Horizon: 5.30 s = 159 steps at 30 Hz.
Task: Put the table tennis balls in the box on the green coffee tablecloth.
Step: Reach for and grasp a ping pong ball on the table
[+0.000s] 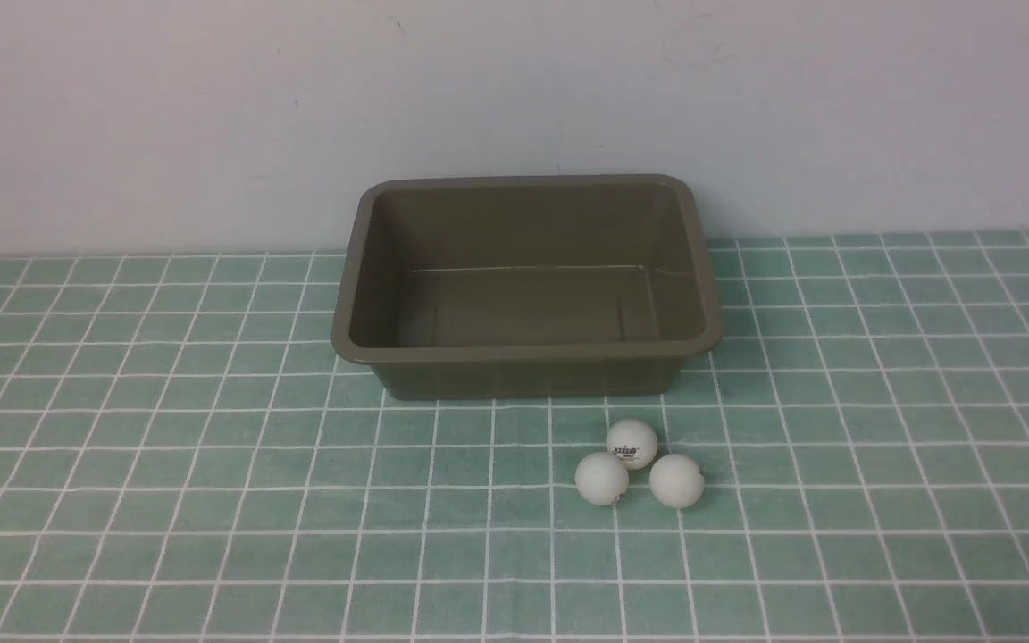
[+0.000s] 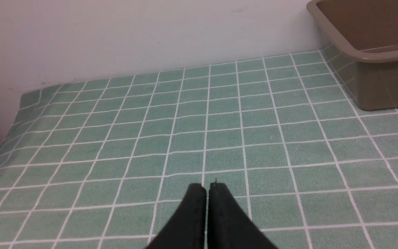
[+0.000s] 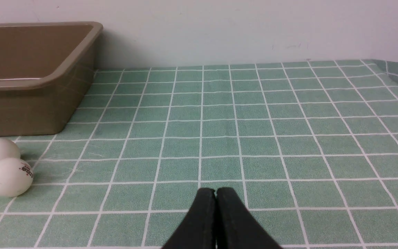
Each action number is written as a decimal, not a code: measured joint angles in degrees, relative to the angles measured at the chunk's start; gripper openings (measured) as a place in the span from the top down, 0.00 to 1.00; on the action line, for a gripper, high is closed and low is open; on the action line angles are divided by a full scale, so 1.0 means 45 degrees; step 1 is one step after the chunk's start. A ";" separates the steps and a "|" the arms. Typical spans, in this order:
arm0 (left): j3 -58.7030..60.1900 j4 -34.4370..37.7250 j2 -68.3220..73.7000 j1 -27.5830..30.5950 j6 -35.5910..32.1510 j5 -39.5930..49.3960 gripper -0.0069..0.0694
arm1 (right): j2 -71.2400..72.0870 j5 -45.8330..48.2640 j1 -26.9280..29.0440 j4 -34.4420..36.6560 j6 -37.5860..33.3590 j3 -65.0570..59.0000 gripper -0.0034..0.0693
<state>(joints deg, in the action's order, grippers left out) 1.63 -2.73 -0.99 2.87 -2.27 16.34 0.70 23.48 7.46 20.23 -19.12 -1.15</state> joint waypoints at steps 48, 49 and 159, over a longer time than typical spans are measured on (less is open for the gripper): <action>0.0000 0.3600 0.0000 -0.0022 0.2028 -0.0100 0.92 | 0.0000 -0.0094 0.0000 0.3769 0.0434 -0.0047 0.98; 0.0000 0.4129 0.0000 -0.0022 0.2256 -0.0117 0.92 | 0.0000 -0.0191 0.0000 0.4574 0.0470 -0.0047 0.98; -0.2447 1.1419 0.1014 -0.0022 -0.6560 0.1339 0.92 | -2.3236 0.3666 -0.7542 -0.1344 -0.0620 1.4860 0.11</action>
<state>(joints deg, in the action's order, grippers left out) -9.38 48.65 3.57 2.78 -31.79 22.37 -103.86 39.98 -26.47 14.19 -21.91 65.72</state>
